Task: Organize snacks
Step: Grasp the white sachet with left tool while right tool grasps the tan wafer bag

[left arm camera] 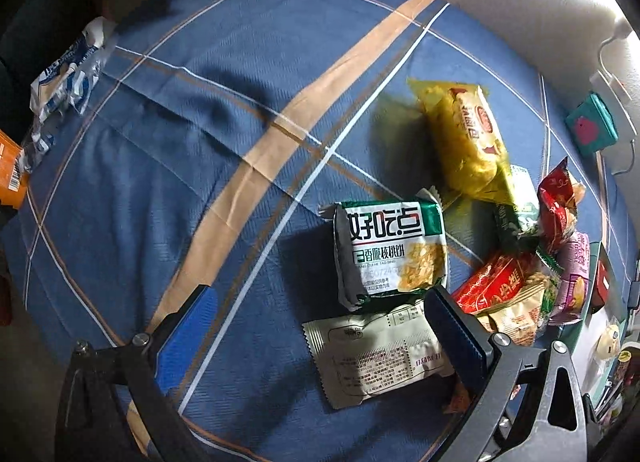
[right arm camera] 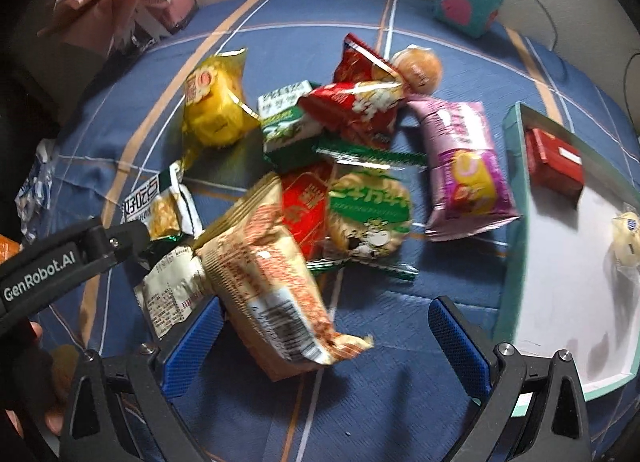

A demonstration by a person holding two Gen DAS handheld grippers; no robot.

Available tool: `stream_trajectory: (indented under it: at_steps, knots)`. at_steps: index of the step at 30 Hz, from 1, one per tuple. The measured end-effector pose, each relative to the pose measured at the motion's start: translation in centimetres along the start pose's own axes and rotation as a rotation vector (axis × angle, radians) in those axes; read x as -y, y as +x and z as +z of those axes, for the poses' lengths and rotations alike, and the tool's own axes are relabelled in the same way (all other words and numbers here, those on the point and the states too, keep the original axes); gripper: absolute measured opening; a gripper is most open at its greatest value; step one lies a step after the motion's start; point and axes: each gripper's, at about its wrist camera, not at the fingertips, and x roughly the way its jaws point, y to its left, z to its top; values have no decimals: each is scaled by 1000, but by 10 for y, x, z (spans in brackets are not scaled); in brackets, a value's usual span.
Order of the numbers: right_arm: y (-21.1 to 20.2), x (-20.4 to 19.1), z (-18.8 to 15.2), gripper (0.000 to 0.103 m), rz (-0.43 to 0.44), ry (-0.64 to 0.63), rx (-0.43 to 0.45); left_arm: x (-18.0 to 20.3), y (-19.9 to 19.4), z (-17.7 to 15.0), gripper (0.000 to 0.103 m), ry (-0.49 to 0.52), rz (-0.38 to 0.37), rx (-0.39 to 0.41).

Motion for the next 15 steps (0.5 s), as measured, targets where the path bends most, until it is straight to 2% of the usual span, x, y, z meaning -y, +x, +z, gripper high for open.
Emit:
stream_trajectory:
  at_steps: [4, 9, 11, 13, 15]
  knots:
    - [8, -11, -1, 102, -10, -35, -4, 2, 7, -1, 103, 7, 5, -17]
    - [12, -9, -5, 86, 7, -14, -5, 0, 14, -1, 103, 9, 5, -32]
    - [9, -1, -9, 76, 18, 11, 1, -1, 12, -3, 103, 6, 3, -29]
    - [7, 7, -10, 70, 26, 28, 1, 0, 15, -3, 103, 9, -1, -25]
    - [6, 15, -13, 68, 46, 51, -8, 2, 12, -6, 103, 15, -1, -21]
